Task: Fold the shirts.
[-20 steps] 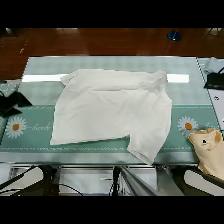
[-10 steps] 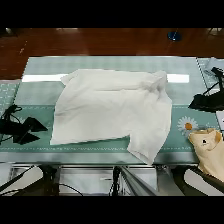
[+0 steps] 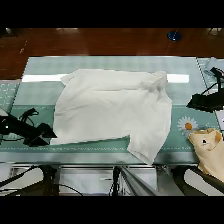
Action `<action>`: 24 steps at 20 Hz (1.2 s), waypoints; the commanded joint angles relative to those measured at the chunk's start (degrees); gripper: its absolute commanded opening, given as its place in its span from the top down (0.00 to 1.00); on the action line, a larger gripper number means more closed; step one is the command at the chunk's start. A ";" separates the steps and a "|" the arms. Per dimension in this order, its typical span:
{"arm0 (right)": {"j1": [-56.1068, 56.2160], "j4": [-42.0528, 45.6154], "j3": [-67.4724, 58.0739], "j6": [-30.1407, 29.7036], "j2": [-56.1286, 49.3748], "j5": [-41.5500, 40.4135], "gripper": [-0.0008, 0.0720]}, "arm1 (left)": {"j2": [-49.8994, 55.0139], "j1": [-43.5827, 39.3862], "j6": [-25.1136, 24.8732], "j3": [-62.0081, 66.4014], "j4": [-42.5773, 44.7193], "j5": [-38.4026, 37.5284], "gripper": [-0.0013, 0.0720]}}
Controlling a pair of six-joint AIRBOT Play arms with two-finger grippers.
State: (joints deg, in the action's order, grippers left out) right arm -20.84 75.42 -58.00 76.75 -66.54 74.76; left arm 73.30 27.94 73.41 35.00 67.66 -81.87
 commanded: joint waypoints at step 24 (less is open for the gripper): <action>-9.33 -17.03 29.62 -11.28 1.97 2.40 0.24 | 1.73 -13.99 -1.90 0.17 0.31 12.22 0.95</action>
State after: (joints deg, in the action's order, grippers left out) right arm -29.82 60.38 -33.06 66.57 -64.60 78.96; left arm 75.07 13.98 72.29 35.11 67.92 -76.90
